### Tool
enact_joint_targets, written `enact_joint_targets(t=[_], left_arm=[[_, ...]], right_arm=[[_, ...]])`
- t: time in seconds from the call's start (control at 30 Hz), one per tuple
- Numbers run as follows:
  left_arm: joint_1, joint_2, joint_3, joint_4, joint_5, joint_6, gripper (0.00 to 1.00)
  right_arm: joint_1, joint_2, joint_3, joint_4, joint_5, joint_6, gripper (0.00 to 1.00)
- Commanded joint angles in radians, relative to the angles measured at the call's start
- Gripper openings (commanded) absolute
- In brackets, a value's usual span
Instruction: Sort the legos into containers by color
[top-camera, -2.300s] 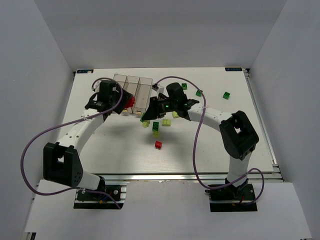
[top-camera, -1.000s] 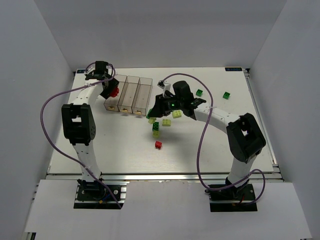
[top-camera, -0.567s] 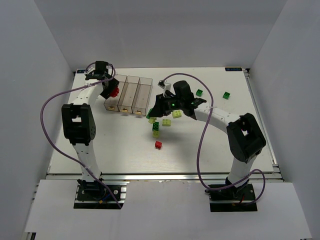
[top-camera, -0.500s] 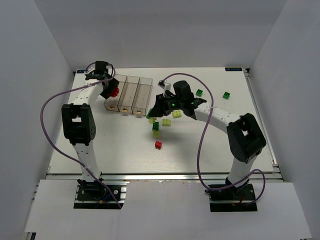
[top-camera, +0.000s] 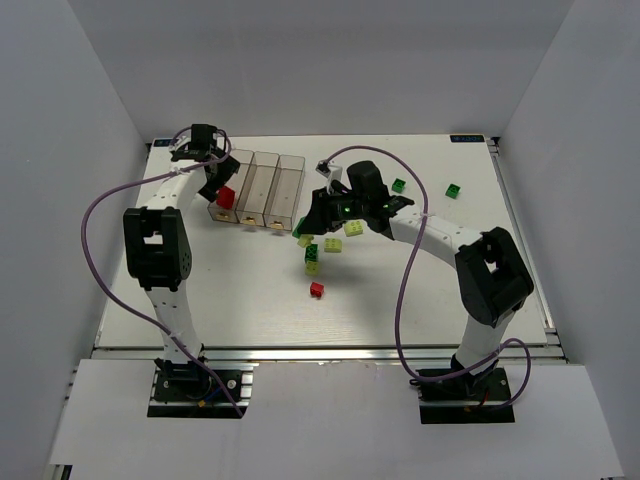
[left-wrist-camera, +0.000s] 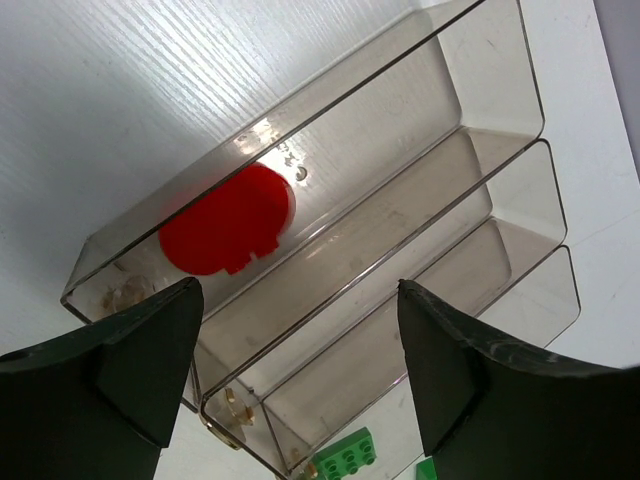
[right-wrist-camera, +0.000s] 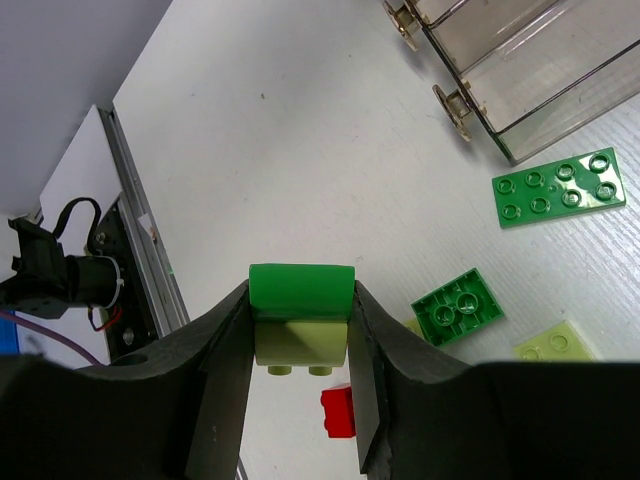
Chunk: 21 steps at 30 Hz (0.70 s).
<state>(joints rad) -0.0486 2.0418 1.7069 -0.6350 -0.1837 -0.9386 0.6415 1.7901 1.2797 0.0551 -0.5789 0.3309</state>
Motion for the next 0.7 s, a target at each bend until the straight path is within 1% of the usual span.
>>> enact_joint_targets(t=[0.0,0.13,0.2,0.23,0.27,0.33,0.37,0.4,0.47,0.5,0.53,0.57,0.6,0.67], left_arm=[[0.003,-0.06,-0.009,0.012,-0.002,0.003,0.88],[0.004,-0.068,-0.013,0.018,0.006,0.001,0.89],[0.003,-0.086,-0.015,0.018,0.01,0.001,0.87],[0.003,-0.097,-0.021,0.027,0.015,0.003,0.85],[0.003,-0.127,-0.042,0.035,0.033,0.012,0.79],[0.004,-0.173,-0.082,0.087,0.067,0.047,0.72],[0.003,-0.204,-0.154,0.122,0.137,0.06,0.68],[0.003,-0.277,-0.202,0.22,0.189,0.073,0.63],[0.003,-0.359,-0.317,0.349,0.332,0.101,0.62],[0.003,-0.474,-0.508,0.561,0.548,0.086,0.69],[0.003,-0.538,-0.626,0.683,0.669,0.057,0.76],[-0.011,-0.595,-0.733,0.78,0.758,0.022,0.8],[-0.031,-0.68,-0.853,0.848,0.82,0.03,0.84],[-0.079,-0.794,-0.975,0.941,0.837,0.003,0.87]], right_arm=[[-0.005,-0.049,0.023,0.014,-0.007,-0.018,0.0],[-0.003,-0.051,0.023,0.012,-0.006,-0.021,0.0],[-0.003,-0.052,0.024,0.012,-0.006,-0.027,0.0],[-0.003,-0.054,0.024,0.009,-0.006,-0.039,0.0],[-0.003,-0.057,0.03,0.006,-0.003,-0.049,0.0],[-0.003,-0.06,0.038,-0.006,-0.002,-0.094,0.0],[-0.003,-0.063,0.052,-0.012,-0.004,-0.116,0.0],[-0.005,-0.063,0.062,-0.033,-0.006,-0.142,0.0],[-0.011,-0.058,0.101,-0.05,-0.024,-0.205,0.0],[-0.028,-0.057,0.122,-0.054,-0.047,-0.229,0.0],[-0.038,-0.057,0.133,-0.038,-0.08,-0.231,0.0],[-0.055,-0.055,0.133,-0.003,-0.134,-0.187,0.0],[-0.06,-0.054,0.126,0.053,-0.162,-0.135,0.0],[-0.062,-0.046,0.125,0.104,-0.206,-0.041,0.0]])
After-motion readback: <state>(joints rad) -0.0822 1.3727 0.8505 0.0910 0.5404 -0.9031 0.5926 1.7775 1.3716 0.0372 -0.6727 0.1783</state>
